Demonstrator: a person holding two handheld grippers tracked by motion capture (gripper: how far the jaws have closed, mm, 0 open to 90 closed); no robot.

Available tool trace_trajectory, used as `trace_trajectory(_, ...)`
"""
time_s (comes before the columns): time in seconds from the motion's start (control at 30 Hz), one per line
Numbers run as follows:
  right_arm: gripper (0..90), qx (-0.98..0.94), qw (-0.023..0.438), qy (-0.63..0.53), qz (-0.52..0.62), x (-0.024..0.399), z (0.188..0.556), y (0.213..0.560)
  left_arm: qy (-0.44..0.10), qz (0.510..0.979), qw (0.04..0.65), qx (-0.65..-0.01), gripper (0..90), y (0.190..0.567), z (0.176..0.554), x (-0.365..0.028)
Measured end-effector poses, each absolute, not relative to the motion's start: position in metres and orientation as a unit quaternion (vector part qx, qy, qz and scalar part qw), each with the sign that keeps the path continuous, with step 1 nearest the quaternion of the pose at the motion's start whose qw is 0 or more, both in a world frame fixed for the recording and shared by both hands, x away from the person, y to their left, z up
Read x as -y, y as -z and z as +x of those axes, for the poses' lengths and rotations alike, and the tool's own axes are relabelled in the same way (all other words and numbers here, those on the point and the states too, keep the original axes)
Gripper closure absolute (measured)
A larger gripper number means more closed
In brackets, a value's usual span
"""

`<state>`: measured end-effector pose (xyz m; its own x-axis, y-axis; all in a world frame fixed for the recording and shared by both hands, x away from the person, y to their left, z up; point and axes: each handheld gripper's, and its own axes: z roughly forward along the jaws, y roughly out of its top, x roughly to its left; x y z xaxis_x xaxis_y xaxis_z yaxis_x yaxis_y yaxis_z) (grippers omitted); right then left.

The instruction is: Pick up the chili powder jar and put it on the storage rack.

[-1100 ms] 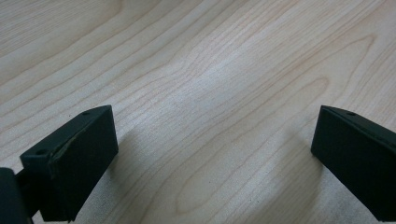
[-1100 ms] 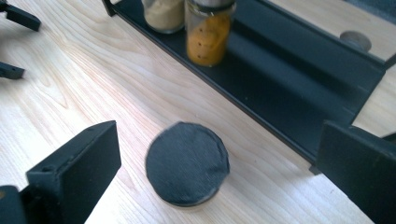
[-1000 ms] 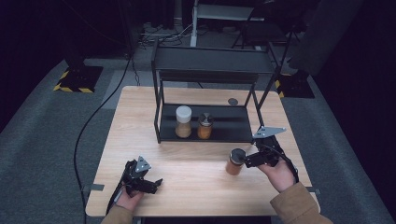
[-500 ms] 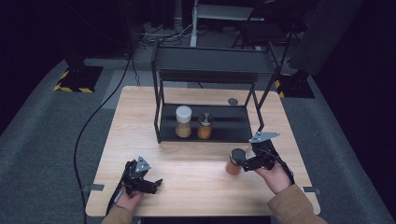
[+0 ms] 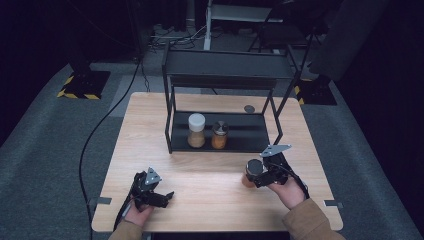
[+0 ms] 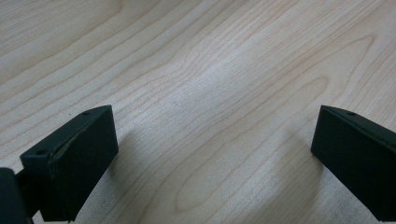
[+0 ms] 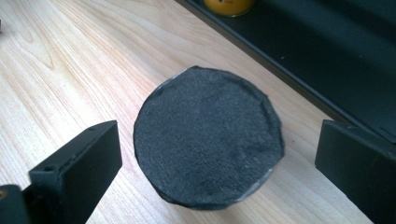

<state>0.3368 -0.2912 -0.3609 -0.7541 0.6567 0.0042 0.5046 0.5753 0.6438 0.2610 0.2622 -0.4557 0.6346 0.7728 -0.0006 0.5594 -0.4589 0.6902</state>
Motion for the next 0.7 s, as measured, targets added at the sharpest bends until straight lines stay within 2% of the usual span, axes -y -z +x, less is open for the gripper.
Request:
trace_trajectory(0.3,1.8,-0.885,0.108,-0.310,0.331,0.285,0.343,0.371,-0.158,0.839,0.337,-0.397,0.1,0.456,0.261,-0.262)
trace_trajectory(0.7,13.3,-0.894,0.098,-0.293,0.325,0.280,0.350,0.380,-0.159,0.839,0.336,-0.397,0.1,0.456,0.261,-0.262)
